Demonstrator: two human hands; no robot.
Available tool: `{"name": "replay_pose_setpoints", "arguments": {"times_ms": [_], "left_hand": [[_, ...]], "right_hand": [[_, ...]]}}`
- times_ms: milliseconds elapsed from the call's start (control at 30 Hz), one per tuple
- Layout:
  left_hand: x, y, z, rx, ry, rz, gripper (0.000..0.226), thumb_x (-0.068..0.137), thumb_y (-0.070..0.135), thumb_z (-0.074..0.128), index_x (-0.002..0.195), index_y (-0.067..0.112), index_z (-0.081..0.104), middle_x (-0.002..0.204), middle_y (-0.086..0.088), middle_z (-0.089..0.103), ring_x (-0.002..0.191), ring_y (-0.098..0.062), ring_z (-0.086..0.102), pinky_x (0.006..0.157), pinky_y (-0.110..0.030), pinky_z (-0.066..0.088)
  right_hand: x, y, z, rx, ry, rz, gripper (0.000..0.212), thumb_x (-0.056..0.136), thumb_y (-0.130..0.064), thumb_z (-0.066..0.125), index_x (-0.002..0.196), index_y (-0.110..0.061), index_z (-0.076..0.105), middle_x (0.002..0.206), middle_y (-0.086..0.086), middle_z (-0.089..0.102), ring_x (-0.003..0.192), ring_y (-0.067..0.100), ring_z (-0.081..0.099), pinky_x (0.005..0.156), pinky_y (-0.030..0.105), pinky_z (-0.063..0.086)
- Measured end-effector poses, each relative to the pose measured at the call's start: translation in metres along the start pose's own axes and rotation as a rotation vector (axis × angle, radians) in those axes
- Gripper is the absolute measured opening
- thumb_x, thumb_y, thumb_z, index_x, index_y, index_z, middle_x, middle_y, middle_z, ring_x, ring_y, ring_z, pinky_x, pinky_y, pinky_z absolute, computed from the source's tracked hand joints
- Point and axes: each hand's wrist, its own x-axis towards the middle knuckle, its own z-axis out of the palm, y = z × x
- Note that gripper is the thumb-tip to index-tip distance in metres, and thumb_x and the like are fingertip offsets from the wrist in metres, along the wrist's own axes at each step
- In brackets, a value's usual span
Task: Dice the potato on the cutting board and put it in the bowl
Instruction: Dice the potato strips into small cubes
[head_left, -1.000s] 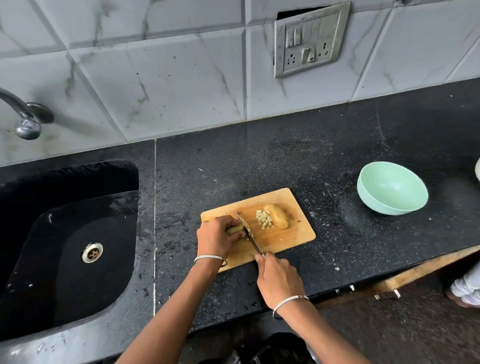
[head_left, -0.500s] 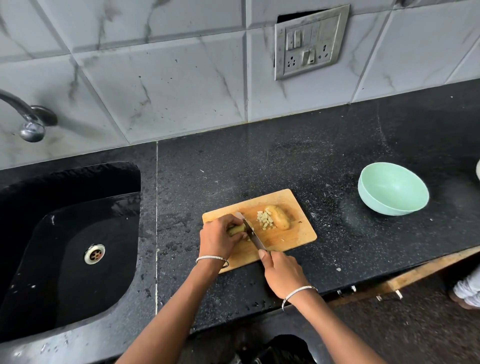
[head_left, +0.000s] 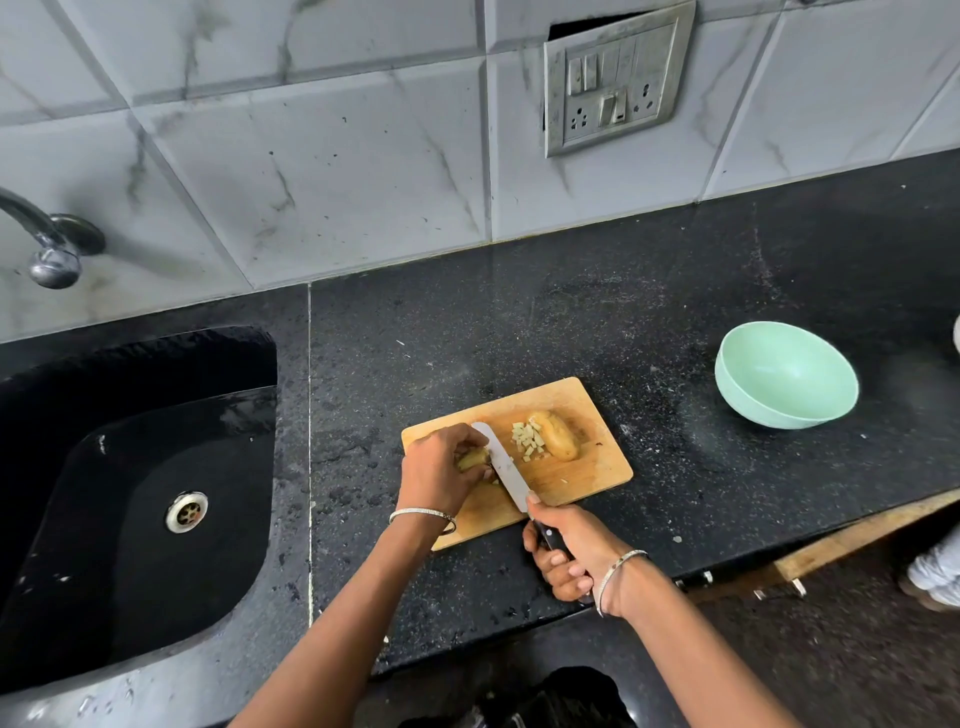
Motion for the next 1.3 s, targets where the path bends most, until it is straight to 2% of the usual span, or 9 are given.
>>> {"name": "replay_pose_setpoints", "arguments": {"times_ms": [67, 233, 400, 567, 667, 767, 1133, 1300], "left_hand": [[0.000, 0.002, 0.000, 0.028, -0.005, 0.023, 0.032, 0.068, 0.015, 0.084, 0.096, 0.026, 0.071, 0.093, 0.011, 0.069, 0.083, -0.004, 0.061, 0.071, -0.009, 0.042], [0.001, 0.001, 0.000, 0.007, 0.013, 0.035, 0.042, 0.064, 0.012, 0.085, 0.098, 0.026, 0.066, 0.096, 0.010, 0.059, 0.081, -0.005, 0.058, 0.077, -0.025, 0.052], [0.000, -0.002, 0.001, 0.018, 0.023, 0.046, 0.048, 0.064, 0.016, 0.084, 0.103, 0.026, 0.057, 0.105, 0.009, 0.054, 0.094, -0.011, 0.058, 0.081, -0.028, 0.050], [-0.001, -0.002, 0.003, 0.090, 0.007, 0.021, 0.051, 0.065, 0.026, 0.081, 0.107, 0.030, 0.053, 0.109, 0.010, 0.053, 0.103, -0.016, 0.055, 0.088, -0.043, 0.046], [-0.002, 0.001, 0.005, 0.110, -0.007, -0.016, 0.050, 0.067, 0.026, 0.079, 0.109, 0.030, 0.052, 0.113, 0.011, 0.053, 0.110, -0.016, 0.052, 0.090, -0.042, 0.039], [-0.003, 0.001, 0.007, 0.114, 0.003, -0.032, 0.047, 0.069, 0.027, 0.077, 0.109, 0.029, 0.052, 0.112, 0.011, 0.056, 0.109, -0.018, 0.053, 0.089, -0.043, 0.040], [-0.003, 0.011, 0.008, 0.281, 0.045, -0.031, 0.032, 0.078, 0.044, 0.066, 0.109, 0.036, 0.065, 0.115, 0.010, 0.054, 0.110, -0.017, 0.049, 0.090, -0.039, 0.034], [-0.001, 0.017, 0.009, 0.325, 0.055, -0.034, 0.031, 0.079, 0.045, 0.067, 0.108, 0.036, 0.067, 0.115, 0.010, 0.056, 0.110, -0.018, 0.049, 0.089, -0.038, 0.032]], "right_hand": [[0.002, 0.000, -0.002, 0.070, -0.062, 0.009, 0.051, 0.094, -0.055, 0.049, 0.069, -0.011, 0.054, 0.051, -0.002, 0.028, 0.032, 0.006, 0.019, 0.033, 0.012, 0.015], [0.004, 0.001, -0.006, 0.217, -0.226, 0.014, 0.045, 0.092, -0.049, 0.051, 0.069, -0.011, 0.054, 0.047, -0.003, 0.027, 0.030, 0.005, 0.021, 0.031, 0.011, 0.017], [0.007, 0.002, -0.011, 0.245, -0.268, 0.014, 0.044, 0.093, -0.049, 0.050, 0.069, -0.011, 0.053, 0.047, -0.003, 0.026, 0.030, 0.004, 0.020, 0.032, 0.010, 0.016], [0.008, 0.001, -0.011, 0.266, -0.284, 0.029, 0.043, 0.093, -0.047, 0.049, 0.069, -0.011, 0.051, 0.047, -0.004, 0.025, 0.030, 0.004, 0.019, 0.030, 0.010, 0.017], [0.008, 0.001, -0.008, 0.217, -0.237, 0.021, 0.044, 0.092, -0.049, 0.050, 0.067, -0.012, 0.052, 0.048, -0.003, 0.026, 0.030, 0.004, 0.020, 0.030, 0.010, 0.018], [0.008, 0.000, -0.008, 0.199, -0.216, 0.016, 0.044, 0.091, -0.050, 0.051, 0.068, -0.012, 0.052, 0.049, -0.003, 0.026, 0.031, 0.005, 0.020, 0.031, 0.010, 0.018], [0.004, -0.002, -0.025, 0.454, -0.451, 0.066, 0.038, 0.098, -0.042, 0.049, 0.077, -0.010, 0.050, 0.052, -0.007, 0.019, 0.032, 0.002, 0.019, 0.026, 0.014, 0.016], [0.005, -0.001, -0.026, 0.450, -0.456, 0.076, 0.038, 0.098, -0.042, 0.049, 0.077, -0.011, 0.049, 0.053, -0.007, 0.019, 0.032, 0.002, 0.018, 0.026, 0.014, 0.016]]}}
